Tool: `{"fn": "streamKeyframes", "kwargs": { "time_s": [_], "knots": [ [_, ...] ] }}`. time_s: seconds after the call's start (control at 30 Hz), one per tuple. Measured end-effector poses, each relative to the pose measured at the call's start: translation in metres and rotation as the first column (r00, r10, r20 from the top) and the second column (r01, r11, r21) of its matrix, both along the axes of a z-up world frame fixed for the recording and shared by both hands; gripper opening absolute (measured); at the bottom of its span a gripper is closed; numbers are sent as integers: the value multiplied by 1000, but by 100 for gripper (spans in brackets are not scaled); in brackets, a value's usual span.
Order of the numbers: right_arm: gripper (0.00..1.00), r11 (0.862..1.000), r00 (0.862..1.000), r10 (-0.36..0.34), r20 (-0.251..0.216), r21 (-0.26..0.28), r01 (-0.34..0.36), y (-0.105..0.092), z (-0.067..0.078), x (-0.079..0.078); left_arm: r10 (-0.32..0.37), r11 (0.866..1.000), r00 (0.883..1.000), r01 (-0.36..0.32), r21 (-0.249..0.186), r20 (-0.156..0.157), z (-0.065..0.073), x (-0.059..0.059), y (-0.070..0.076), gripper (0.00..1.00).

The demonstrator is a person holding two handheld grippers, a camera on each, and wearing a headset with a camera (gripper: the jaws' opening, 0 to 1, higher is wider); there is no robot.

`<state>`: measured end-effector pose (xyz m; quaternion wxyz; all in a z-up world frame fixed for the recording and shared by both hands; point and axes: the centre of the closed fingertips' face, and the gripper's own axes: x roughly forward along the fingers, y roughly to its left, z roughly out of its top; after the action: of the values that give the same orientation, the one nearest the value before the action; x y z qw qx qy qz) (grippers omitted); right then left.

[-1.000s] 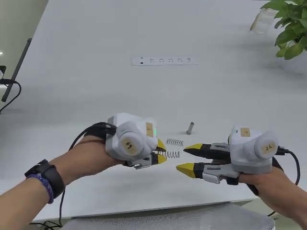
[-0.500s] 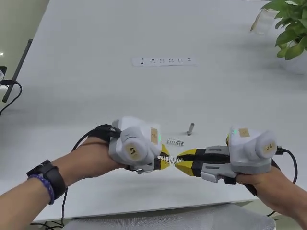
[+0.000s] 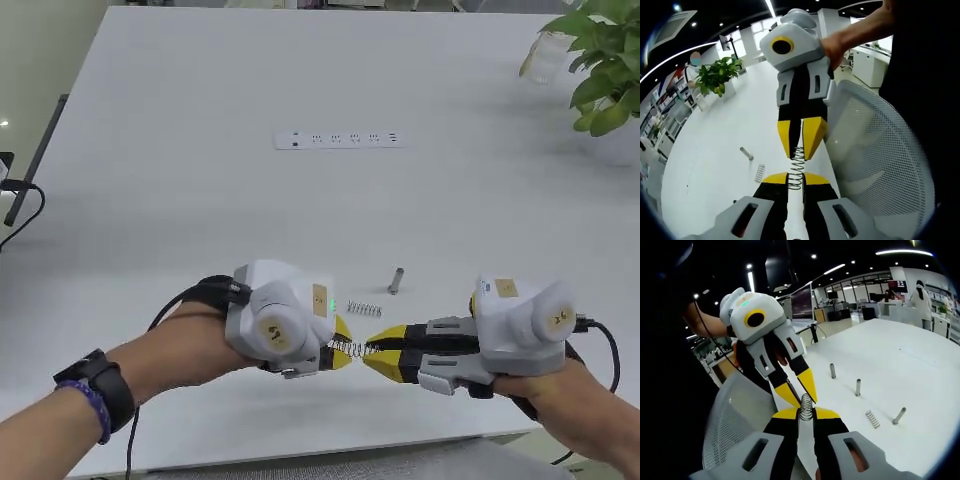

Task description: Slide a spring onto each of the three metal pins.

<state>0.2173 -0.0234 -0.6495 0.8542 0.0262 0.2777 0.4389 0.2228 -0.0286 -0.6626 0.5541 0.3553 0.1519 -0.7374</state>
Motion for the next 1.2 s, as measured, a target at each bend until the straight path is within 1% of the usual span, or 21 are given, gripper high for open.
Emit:
{"fn": "streamKeyframes", "kwargs": {
  "time_s": [0.17, 0.27, 0.43, 0.57, 0.73, 0.77, 0.8, 0.83, 0.9, 1.0, 1.1, 1.13, 1.2],
  "knots": [
    [8, 1000, 1000, 8, -5, -19, -8, -2, 0, 1, 9, 1000, 1000, -9, -8, -2, -1, 1, -2, 3],
    [8, 1000, 1000, 12, 0, -24, -12, -2, 3, 2, 13, 1000, 1000, -13, -9, -4, -3, 0, -2, 3],
    [8, 999, 1000, 19, 4, -31, -19, -2, 5, 2, 17, 1000, 1000, -17, -1, 2, -6, 1, -1, 3],
    [8, 999, 1000, 20, 3, -34, -20, -3, 5, 2, 25, 1000, 1000, -25, -8, -10, -5, 2, -1, 3],
    [8, 998, 999, 29, 13, -55, -28, -1, 11, 5, 37, 999, 999, -38, -21, -34, -6, 1, -5, 2],
    [8, 998, 999, 32, 17, -62, -31, -1, 13, 6, 46, 998, 998, -47, -29, -47, -5, 0, -6, 2],
    [8, 997, 999, 35, 19, -66, -34, -1, 15, 7, 54, 998, 996, -57, -39, -66, -5, 0, -8, 2],
    [8, 997, 999, 38, 23, -69, -37, -1, 19, 8, 74, 995, 992, -81, -60, -103, -3, 0, -12, 2],
    [8, 996, 999, 43, 29, -76, -41, -2, 23, 10, 92, 991, 986, -105, -87, -141, 1, 0, -15, 2],
    [8, 995, 998, 55, 43, -91, -51, -5, 32, 15, 128, 978, 969, -158, -133, -212, 9, 3, -22, 2],
    [8, 992, 996, 65, 55, -111, -59, -7, 39, 19, 147, 968, 958, -190, -162, -245, 15, 6, -28, 2],
    [8, 991, 996, 70, 61, -116, -63, -7, 42, 21, 153, 962, 952, -204, -178, -264, 19, 7, -31, 2],
    [8, 989, 994, 80, 69, -127, -71, -7, 47, 24, 165, 953, 943, -228, -198, -290, 23, 9, -35, 2]
  ]
}}
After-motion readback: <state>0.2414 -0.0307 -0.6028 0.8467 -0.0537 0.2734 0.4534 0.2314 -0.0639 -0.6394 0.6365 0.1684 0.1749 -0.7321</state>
